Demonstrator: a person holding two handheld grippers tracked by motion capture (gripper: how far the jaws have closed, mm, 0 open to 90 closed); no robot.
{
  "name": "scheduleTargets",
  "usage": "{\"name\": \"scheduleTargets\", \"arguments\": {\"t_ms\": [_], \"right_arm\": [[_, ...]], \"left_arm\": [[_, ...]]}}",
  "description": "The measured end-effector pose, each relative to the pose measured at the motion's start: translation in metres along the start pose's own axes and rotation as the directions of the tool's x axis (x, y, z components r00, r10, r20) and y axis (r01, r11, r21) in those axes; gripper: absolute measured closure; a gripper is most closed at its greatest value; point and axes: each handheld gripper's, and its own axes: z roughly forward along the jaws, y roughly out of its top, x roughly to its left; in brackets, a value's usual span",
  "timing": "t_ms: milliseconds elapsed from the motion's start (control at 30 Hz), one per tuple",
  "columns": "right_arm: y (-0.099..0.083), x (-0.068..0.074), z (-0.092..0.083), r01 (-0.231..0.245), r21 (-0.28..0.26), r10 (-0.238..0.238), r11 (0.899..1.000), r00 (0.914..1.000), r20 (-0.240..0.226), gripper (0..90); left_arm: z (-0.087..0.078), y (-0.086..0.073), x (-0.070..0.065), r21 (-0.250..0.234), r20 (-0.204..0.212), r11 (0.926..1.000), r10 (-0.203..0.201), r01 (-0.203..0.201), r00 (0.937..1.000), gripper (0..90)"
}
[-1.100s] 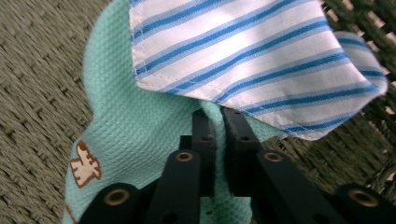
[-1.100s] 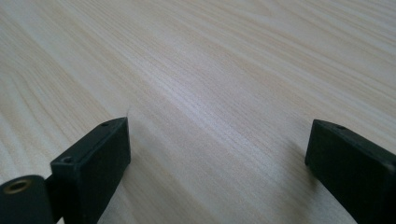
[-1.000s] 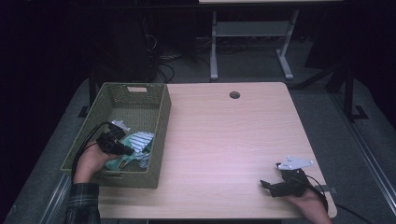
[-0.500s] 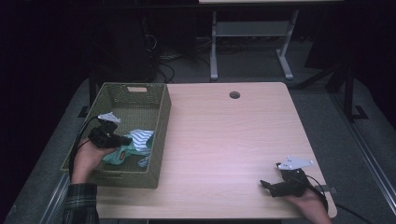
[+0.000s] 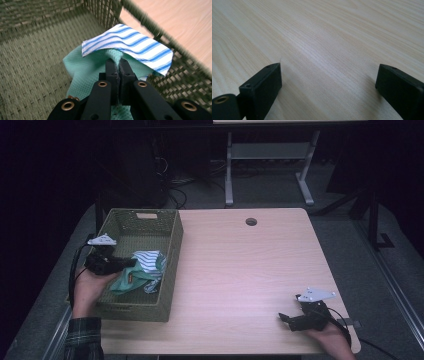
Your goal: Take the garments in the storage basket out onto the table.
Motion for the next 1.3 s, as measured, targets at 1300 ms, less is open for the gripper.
{"name": "scheduleTargets", "arguments": {"t_ms": [1300], "right_arm": [[0.000,0.000,0.000,-0.001,-0.001,0.001,1.000,1.0000,0.000,6.2]], "left_arm": [[-0.062,0.063,-0.056,-0.381,0.127,0.9236,0.099,-0.043,0.9870,88.0]]}}
